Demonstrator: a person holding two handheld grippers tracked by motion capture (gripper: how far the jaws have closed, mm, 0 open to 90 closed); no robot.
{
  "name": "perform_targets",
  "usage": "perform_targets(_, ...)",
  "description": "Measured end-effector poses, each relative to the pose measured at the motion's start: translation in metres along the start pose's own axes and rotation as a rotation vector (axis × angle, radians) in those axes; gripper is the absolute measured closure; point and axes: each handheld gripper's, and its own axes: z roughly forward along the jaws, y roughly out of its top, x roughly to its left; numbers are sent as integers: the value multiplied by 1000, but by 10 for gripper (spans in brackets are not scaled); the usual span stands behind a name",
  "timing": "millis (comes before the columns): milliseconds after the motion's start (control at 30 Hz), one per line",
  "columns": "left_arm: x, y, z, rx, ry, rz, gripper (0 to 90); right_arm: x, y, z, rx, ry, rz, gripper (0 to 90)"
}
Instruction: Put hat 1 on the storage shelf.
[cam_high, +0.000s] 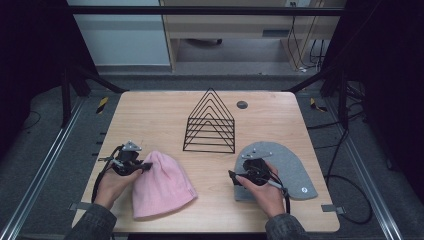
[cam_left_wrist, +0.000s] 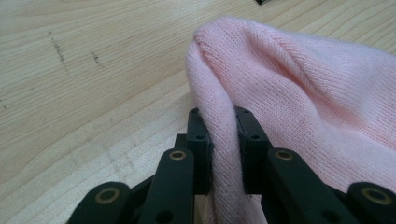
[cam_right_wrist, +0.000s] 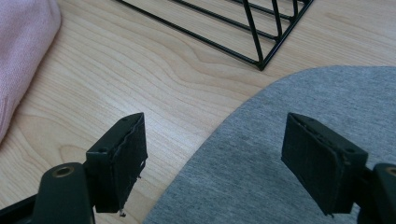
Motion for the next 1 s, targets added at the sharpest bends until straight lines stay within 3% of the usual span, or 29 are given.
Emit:
perform_targets(200,-3,2,-4,-8,4,21,787,-1,0,-1,1,2,6,223)
perform_targets(467,-14,7,-19,-74,3,65,800,-1,1,-2,-5,3,-3,225)
perform_targets(700,-39,21,-42,-172,-22,146,801,-1,1,-3,-13,3,-3,219)
perform_targets(1000,-64,36,-66,-239,-55,219,803,1,2,-6,-35,2,-7,207)
